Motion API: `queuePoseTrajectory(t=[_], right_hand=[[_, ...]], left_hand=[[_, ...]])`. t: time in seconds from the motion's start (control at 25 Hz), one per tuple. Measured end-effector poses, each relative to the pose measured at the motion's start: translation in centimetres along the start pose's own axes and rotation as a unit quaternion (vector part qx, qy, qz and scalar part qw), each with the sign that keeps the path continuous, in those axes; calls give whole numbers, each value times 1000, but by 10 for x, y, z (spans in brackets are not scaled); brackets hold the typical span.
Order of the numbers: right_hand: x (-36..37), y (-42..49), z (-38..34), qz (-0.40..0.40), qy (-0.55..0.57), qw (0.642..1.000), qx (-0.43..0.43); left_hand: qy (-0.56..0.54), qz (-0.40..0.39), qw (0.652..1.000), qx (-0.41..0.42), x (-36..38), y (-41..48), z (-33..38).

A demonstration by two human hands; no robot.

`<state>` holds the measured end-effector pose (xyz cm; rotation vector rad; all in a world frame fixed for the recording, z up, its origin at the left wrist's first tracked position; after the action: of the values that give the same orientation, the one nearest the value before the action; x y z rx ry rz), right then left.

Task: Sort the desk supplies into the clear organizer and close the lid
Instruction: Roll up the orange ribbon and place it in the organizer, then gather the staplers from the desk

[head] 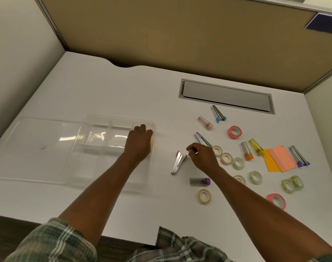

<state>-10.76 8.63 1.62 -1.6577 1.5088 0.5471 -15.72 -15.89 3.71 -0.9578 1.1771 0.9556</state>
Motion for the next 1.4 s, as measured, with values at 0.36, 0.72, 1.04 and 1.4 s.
queuePoseTrajectory(t=[0.36,0.72,1.04,1.4], right_hand=[[-27,-45,51,-1,-41,999,-21],[-68,-92,135,7,-25,1000,0],[-81,-57,155,16,-16,1000,-17],[-59,24,79,-7,-56,998,-37]], left_hand=[[-123,-93,987,-40,60,-37,122],[-123,-75,979,-146,85,-28,143],[-673,-38,637,-373,60,-44,165],[-786,-17,516,-341,6,-94,177]])
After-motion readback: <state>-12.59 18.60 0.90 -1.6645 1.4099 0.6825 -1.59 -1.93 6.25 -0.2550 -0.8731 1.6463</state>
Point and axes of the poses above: each hand's wrist, its own y-axis towards the middle knuckle, its own x-axis out of the palm, z = x × y, the point moved 3 cm from there along y, towards the middle knuckle, and after that the axes turned 3 degrees about -z, right-handed, at the moved point
